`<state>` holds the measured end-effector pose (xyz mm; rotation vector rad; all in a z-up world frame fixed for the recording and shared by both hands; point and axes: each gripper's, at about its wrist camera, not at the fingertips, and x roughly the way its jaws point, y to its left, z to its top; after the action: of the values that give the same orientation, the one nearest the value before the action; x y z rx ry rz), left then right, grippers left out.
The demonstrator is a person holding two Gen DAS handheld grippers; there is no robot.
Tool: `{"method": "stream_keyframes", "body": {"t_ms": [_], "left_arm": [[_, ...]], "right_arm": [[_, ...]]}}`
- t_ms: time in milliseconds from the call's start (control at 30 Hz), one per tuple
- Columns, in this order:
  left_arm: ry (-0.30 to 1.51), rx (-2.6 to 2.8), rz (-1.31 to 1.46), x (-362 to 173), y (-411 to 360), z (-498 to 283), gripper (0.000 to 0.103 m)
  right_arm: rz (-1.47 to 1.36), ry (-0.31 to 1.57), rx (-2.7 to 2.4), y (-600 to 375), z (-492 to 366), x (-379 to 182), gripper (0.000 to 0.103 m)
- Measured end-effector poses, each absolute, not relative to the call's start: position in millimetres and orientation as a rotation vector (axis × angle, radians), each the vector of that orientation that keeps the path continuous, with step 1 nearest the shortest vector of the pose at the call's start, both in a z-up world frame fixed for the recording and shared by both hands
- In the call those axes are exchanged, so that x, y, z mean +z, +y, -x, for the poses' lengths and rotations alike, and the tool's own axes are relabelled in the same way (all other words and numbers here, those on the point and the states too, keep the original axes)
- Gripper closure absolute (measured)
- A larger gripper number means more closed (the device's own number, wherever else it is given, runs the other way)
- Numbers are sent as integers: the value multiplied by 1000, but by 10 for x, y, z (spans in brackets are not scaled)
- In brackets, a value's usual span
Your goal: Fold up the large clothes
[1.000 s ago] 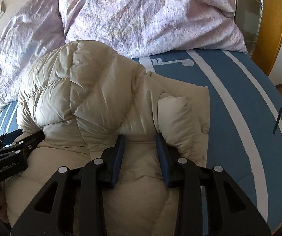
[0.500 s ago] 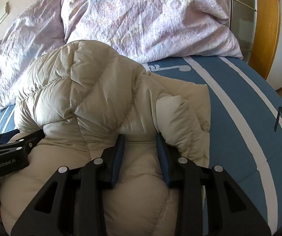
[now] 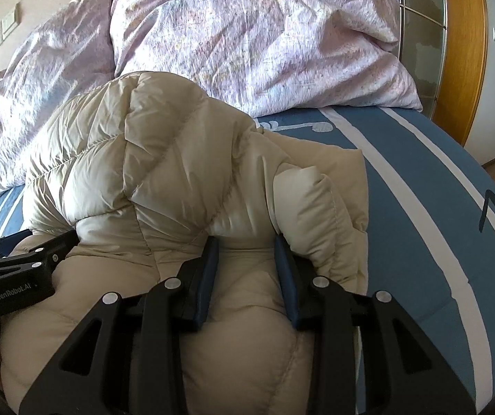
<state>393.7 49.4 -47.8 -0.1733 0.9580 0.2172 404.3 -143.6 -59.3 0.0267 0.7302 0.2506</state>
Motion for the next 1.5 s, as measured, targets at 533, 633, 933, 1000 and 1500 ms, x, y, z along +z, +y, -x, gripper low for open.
{"method": "stream_keyframes", "body": {"t_ms": [533, 633, 933, 1000, 1500], "left_arm": [[934, 226, 171, -495, 474, -3898, 8], [930, 225, 170, -497, 474, -3890, 8], [919, 226, 165, -503, 483, -3889, 8], [916, 227, 163, -505, 479, -3886, 8], [901, 229, 158, -523, 461, -3864, 7]], "right_arm": [[-27, 729, 252, -1438, -4046, -584, 67], [-27, 729, 253, -1437, -4045, -584, 67], [-32, 729, 256, -1441, -4048, -570, 67], [-32, 729, 256, -1442, -4047, -573, 67], [-31, 729, 255, -1439, -4046, -570, 67]]}}
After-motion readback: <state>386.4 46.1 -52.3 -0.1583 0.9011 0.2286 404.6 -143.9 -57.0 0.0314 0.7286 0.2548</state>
